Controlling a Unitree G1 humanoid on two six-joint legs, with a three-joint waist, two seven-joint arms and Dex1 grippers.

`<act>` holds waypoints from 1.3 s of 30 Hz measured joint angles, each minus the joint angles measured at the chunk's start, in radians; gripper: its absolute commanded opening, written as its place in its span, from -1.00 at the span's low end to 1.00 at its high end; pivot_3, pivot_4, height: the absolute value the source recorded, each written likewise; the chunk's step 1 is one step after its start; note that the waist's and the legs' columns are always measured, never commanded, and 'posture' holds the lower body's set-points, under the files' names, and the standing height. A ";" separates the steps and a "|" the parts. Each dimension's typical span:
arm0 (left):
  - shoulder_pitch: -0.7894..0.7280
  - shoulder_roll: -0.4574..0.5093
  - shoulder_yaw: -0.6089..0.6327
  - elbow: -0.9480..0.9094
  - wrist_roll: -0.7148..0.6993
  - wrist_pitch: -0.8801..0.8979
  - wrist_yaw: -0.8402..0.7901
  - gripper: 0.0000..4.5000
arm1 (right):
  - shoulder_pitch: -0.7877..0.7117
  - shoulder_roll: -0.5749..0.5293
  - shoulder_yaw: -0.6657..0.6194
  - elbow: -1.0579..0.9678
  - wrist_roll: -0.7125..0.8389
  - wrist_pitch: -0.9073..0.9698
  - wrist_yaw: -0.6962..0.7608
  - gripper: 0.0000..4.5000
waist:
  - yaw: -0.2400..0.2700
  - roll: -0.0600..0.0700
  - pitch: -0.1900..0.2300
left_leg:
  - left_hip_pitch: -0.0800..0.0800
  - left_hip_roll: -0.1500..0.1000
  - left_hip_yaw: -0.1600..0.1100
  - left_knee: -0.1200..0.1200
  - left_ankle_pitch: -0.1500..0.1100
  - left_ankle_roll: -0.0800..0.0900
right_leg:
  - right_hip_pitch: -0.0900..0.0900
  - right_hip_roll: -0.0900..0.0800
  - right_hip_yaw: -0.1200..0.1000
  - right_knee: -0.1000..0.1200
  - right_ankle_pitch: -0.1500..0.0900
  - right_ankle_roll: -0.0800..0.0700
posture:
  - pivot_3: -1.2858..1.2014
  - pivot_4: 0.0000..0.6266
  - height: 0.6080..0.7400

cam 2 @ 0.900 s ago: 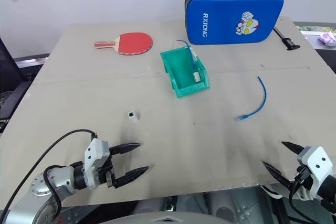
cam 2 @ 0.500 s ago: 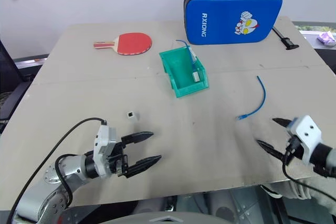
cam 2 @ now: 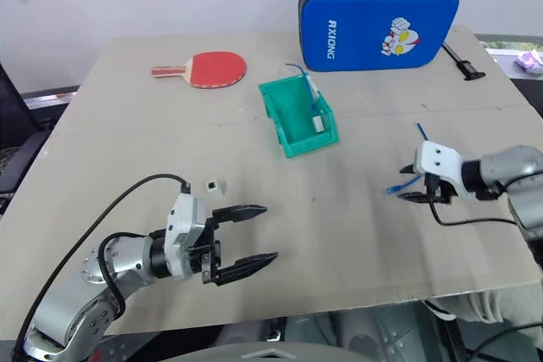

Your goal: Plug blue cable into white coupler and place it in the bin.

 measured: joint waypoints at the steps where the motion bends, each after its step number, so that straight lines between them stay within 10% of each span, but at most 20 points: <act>1: 0.001 0.000 0.000 0.000 0.001 -0.002 0.000 1.00 | -0.029 0.016 0.022 0.044 -0.021 -0.025 0.011 0.18 | 0.000 0.000 0.000 | 0.000 0.000 0.000 0.000 0.000 0.000 | 0.000 0.000 0.000 0.000 0.001 -0.002 | 0.03 -0.52 1.00; 8: 0.034 -0.003 0.013 0.065 0.017 -0.059 -0.026 1.00 | -0.119 0.076 0.088 0.236 -0.073 -0.123 0.106 -0.99 | 0.000 0.000 0.000 | 0.000 0.000 0.000 0.000 0.000 0.000 | 0.000 -0.001 0.000 0.000 0.002 -0.004 | 0.03 -0.52 1.00; 23: 0.069 -0.056 0.016 0.233 0.165 -0.253 -0.026 1.00 | -0.161 0.388 0.233 -0.039 -0.116 0.154 0.005 -0.99 | -0.001 0.000 -0.001 | 0.001 0.003 -0.002 0.000 0.000 0.000 | 0.000 0.000 -0.003 0.003 0.003 -0.005 | 0.03 -0.52 1.00; 32: -0.105 -0.055 -0.051 0.241 0.226 -0.142 0.036 1.00 | -0.129 0.368 0.161 -0.008 -0.089 0.103 -0.034 0.97 | 0.012 -0.001 -0.002 | 0.000 0.001 -0.004 0.001 0.000 0.000 | 0.000 -0.001 -0.005 0.003 0.004 -0.005 | 0.03 -0.52 1.00; 39: -0.361 -0.092 -0.216 0.304 0.282 -0.044 0.020 1.00 | 0.309 0.242 -0.198 -0.448 0.196 0.142 -0.052 0.97 | 0.035 0.002 -0.001 | -0.004 -0.001 -0.006 0.000 0.000 0.001 | 0.001 -0.002 -0.007 0.000 0.005 0.000 | 0.03 -0.52 1.00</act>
